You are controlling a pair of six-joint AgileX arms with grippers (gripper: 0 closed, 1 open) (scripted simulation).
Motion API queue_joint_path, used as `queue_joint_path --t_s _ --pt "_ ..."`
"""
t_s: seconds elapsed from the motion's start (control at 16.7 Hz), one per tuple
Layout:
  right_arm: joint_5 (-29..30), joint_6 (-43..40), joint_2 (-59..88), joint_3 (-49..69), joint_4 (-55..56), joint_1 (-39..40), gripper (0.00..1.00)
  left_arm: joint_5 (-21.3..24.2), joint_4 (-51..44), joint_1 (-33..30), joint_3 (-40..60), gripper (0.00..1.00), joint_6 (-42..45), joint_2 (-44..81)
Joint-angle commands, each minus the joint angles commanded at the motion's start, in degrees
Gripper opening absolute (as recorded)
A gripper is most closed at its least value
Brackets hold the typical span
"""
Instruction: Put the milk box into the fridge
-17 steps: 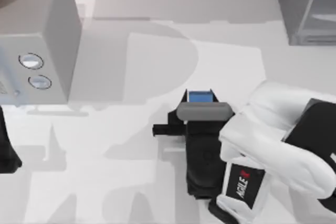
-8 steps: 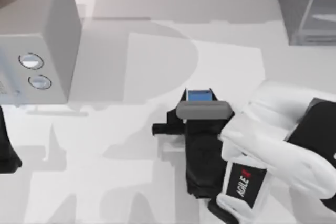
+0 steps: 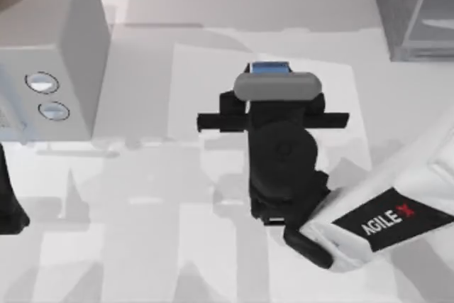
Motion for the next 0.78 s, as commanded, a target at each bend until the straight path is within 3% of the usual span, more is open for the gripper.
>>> queue_joint_path --t_s 0.24,0.78 --pt "0.10 0.37 -8.55 -0.64 -8.15 0.06 0.00 0.00 0.00 0.00 0.00 1.00 0.00 0.00" --pt "-1.26 1.11 -12.55 -2.04 -11.46 -1.93 0.00 0.00 0.00 0.00 0.00 1.00 0.00 0.00"
